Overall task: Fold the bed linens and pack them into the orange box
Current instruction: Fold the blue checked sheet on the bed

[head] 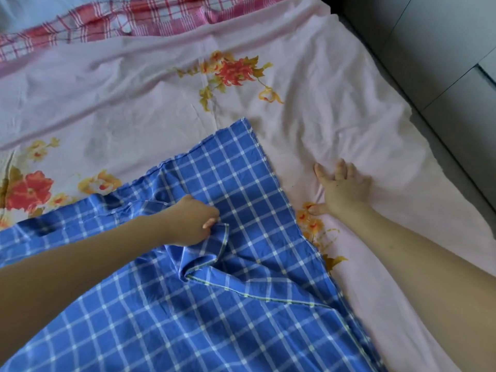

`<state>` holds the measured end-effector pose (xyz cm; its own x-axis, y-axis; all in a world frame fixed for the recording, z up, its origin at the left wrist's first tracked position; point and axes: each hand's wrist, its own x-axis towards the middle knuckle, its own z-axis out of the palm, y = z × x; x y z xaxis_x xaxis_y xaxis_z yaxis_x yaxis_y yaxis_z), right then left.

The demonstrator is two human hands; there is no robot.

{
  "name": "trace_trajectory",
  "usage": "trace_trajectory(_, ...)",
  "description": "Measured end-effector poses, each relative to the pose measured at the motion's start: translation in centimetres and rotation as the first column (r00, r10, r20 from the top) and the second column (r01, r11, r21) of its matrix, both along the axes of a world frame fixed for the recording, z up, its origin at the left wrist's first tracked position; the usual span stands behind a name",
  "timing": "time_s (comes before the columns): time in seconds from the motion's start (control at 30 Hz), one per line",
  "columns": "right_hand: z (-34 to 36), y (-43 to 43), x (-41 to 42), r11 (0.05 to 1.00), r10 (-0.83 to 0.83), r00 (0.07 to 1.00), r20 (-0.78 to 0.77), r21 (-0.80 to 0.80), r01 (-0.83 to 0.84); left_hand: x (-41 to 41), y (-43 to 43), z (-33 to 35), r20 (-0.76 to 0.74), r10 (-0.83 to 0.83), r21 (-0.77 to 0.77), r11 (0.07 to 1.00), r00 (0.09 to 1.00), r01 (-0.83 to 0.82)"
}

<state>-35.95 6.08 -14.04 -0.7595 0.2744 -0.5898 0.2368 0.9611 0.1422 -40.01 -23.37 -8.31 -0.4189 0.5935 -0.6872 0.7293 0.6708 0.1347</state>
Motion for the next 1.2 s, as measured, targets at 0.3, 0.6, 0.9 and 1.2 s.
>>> trace_trajectory(0.3, -0.5, -0.5, 0.8, 1.000, 0.011, 1.000, 0.017, -0.012, -0.010, -7.3, 3.2, 5.4, 0.061, 0.337, 0.313, 0.888, 0.940, -0.338)
trace_trajectory(0.6, -1.4, -0.3, 0.0, 0.999, -0.041, 0.999, -0.035, -0.001, 0.041, -16.1, 6.5, 2.9, 0.017, 0.617, 0.474, 0.688, 0.787, -0.549)
trace_trajectory(0.9, -1.9, -0.4, 0.0, 0.999, -0.028, 0.999, -0.031, 0.025, 0.028, -16.8, 8.8, -2.0, -0.016, 0.690, 0.426, 0.660, 0.724, -0.619)
trace_trajectory(1.2, -1.6, -0.5, 0.3, 1.000, -0.015, 1.000, -0.019, 0.026, 0.016, -15.4, 9.0, -3.3, -0.035, 0.661, 0.355, 0.709, 0.749, -0.610)
